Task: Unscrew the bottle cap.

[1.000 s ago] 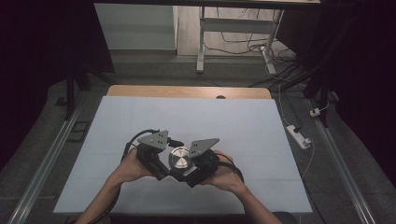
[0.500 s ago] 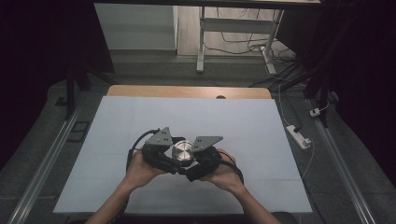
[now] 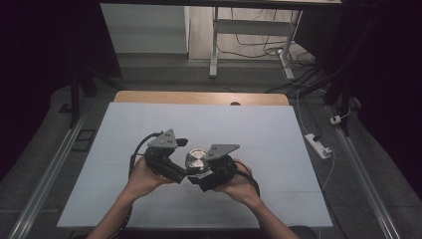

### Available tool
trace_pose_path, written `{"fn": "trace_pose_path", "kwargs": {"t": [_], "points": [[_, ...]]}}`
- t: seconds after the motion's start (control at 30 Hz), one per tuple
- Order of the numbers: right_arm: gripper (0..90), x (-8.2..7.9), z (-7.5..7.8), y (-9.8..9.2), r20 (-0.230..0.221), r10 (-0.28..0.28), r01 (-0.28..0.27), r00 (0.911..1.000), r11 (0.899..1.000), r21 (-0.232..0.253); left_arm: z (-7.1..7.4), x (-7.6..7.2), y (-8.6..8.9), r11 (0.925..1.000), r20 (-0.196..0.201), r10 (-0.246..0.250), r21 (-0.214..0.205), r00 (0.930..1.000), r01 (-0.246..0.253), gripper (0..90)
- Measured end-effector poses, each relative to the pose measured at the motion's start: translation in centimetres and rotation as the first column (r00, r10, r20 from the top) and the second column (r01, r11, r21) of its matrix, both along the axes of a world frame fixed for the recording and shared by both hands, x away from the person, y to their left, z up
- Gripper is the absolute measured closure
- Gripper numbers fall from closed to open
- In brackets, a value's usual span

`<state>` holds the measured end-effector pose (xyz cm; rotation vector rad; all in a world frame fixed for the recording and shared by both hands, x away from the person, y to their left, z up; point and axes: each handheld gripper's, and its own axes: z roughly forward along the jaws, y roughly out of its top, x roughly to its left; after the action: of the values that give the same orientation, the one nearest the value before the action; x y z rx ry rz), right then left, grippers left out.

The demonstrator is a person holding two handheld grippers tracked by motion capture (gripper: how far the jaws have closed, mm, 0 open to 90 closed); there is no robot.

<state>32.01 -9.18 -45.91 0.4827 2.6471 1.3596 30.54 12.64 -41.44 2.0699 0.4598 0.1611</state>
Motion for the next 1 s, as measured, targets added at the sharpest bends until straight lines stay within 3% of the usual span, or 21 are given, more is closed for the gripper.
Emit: {"fn": "trace_pose_path", "kwargs": {"t": [0.1,0.23,0.37,0.43,0.5,0.6,0.67,0.73,0.8,0.9,0.93,1.0], "points": [[15.0,-0.2,0.1,0.1,-0.014,0.073,-0.073,0.9973,0.997,0.007,-0.4,0.2,0.4,0.9947,0.004,-0.1,0.024,0.995,0.1,4.7],[14.9,-0.9,0.2,0.6,-0.022,0.152,-0.152,0.9881,0.988,-0.007,-0.8,0.2,0.3,0.9783,-0.003,-0.204,0.038,0.979,0.204,6.9],[15.0,-1.4,0.2,1.0,-0.008,0.208,-0.208,0.9782,0.978,-0.022,-1.0,0.1,0.2,0.9626,-0.008,-0.27,0.021,0.9628,0.27,14.6],[14.9,-1.4,0.2,1.0,-0.004,0.213,-0.213,0.977,0.977,-0.028,-1.0,-0.2,0.2,0.9614,0.014,-0.275,0.021,0.9614,0.274,19.8],[14.9,-1.4,0.2,1.0,-0.004,0.21,-0.21,0.9777,0.977,-0.028,-0.9,-0.3,0.1,0.9677,0.017,-0.251,0.026,0.9678,0.251,19.9],[14.9,-1.2,0.2,0.9,-0.001,0.172,-0.172,0.985,0.985,-0.028,-1.0,-0.3,-0.3,0.9834,0.014,-0.181,0.02,0.9834,0.18,20.1],[15.0,-1.0,0.2,0.7,-0.005,0.13,-0.13,0.9915,0.991,-0.028,-1.0,-0.4,-0.8,0.9937,0.011,-0.111,0.015,0.9937,0.111,20.2],[14.9,-0.7,0.1,0.6,-0.011,0.082,-0.082,0.9966,0.996,-0.022,-1.0,-0.6,-1.4,0.9992,0.015,-0.031,0.024,0.9994,0.031,20.2],[14.9,-0.4,-0.1,0.5,-0.007,0.028,-0.028,0.9996,0.999,-0.019,-1.1,-0.9,-2.1,0.9978,0.029,0.052,0.039,0.9982,-0.053,20.2],[14.9,-0.3,-0.3,0.5,0.005,-0.038,0.038,0.9993,0.999,-0.029,-1.2,-1.5,-3.2,0.9839,0.054,0.165,0.06,0.9847,-0.169,20.1],[14.9,-0.2,-0.4,0.5,0.011,-0.06,0.06,0.9982,0.998,-0.031,-1.3,-1.5,-3.5,0.98,0.061,0.186,0.061,0.9807,-0.189,20.1],[14.9,-0.2,-0.4,0.5,0.018,-0.081,0.081,0.9966,0.996,-0.028,-1.1,-1.4,-3.5,0.9824,0.061,0.17,0.067,0.9835,-0.174,19.5]]}}
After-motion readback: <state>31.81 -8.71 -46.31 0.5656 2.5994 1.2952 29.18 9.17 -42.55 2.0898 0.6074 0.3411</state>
